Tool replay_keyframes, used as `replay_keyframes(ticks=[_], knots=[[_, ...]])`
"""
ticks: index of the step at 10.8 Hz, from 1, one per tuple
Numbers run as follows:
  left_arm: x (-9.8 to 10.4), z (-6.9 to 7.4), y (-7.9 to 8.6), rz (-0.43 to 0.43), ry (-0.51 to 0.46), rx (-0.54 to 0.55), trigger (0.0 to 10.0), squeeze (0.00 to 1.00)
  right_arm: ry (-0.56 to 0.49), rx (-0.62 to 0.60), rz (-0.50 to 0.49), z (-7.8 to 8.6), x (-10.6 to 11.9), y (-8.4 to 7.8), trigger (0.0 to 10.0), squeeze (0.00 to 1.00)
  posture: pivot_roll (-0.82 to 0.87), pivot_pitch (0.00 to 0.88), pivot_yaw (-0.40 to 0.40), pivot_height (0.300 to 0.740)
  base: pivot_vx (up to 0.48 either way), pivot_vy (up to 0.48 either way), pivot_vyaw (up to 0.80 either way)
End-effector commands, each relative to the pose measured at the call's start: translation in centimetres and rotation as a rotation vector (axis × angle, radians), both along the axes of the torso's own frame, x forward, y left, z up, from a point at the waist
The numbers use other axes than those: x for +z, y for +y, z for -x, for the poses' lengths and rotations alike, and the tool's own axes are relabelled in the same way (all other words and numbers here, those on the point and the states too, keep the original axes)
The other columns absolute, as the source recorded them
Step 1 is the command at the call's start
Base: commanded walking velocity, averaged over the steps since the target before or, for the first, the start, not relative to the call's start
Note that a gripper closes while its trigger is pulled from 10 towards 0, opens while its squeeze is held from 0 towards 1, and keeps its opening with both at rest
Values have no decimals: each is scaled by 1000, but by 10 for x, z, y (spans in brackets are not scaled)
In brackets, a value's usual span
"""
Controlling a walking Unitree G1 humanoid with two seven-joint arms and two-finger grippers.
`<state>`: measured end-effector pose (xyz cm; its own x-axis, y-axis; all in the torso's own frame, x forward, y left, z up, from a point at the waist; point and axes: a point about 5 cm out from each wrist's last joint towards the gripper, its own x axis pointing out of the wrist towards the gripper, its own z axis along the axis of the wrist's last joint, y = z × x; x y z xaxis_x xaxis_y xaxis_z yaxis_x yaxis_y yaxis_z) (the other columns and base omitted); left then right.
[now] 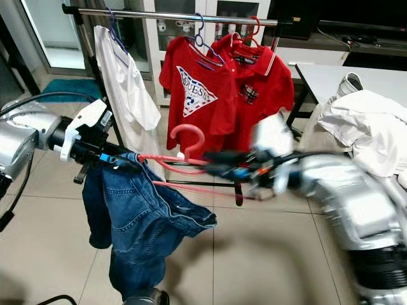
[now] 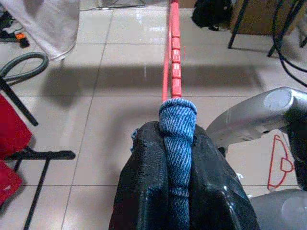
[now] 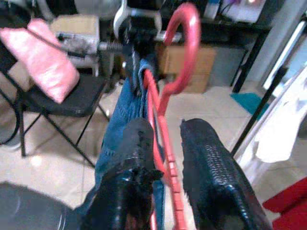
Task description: Hang hanger
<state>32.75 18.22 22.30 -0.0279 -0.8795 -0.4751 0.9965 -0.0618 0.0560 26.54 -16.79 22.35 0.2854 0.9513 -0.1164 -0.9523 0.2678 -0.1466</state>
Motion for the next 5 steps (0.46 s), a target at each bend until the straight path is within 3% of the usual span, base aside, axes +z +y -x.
replay_keyframes(ticks=[1,3,5], knots=[[5,-1,5,10,-36,22,0,0,-12,-11,-24,0,8,-6,10000,1000,148,0,22,740,0,0,0],[2,-6,11,42,-93,134,0,0,-49,-56,-182,3,30,-19,10000,1000,147,1,23,740,0,0,0],[8,-14,16,125,-180,281,0,0,-25,-33,-258,19,31,-14,10000,1000,145,1,22,740,0,0,0]])
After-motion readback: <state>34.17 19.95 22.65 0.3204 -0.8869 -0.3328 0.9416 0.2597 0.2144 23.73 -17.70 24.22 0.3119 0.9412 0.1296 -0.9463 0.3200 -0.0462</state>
